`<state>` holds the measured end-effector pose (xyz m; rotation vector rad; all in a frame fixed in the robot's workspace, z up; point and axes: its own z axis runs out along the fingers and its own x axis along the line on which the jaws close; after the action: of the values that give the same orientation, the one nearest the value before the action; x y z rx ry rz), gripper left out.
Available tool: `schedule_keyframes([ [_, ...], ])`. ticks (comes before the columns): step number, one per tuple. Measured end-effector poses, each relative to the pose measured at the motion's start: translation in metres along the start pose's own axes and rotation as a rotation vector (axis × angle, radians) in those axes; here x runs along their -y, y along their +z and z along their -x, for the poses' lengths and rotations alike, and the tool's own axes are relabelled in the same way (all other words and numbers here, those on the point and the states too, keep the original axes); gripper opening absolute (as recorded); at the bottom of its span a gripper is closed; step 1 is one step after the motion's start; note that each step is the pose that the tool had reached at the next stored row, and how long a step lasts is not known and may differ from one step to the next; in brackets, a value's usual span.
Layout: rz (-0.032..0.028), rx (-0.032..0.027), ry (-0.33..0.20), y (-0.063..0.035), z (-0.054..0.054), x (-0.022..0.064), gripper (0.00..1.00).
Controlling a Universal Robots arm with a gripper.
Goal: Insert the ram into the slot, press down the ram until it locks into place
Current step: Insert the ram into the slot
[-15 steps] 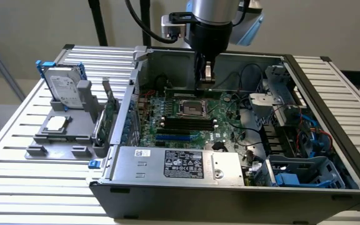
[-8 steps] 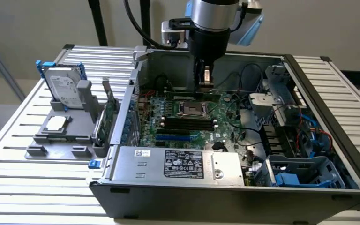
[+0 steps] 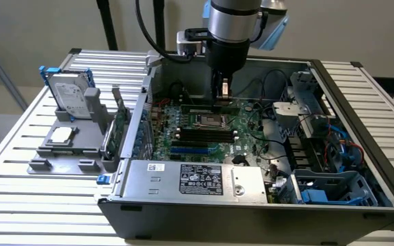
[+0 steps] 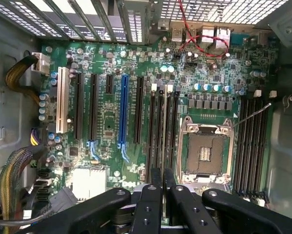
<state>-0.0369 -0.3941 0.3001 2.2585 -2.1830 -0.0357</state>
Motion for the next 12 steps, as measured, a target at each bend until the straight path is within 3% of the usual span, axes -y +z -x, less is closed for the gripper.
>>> schedule_keyframes([
  [12, -0.0002, 0.0, 0.0, 0.0217, 0.0, 0.0003, 0.13],
])
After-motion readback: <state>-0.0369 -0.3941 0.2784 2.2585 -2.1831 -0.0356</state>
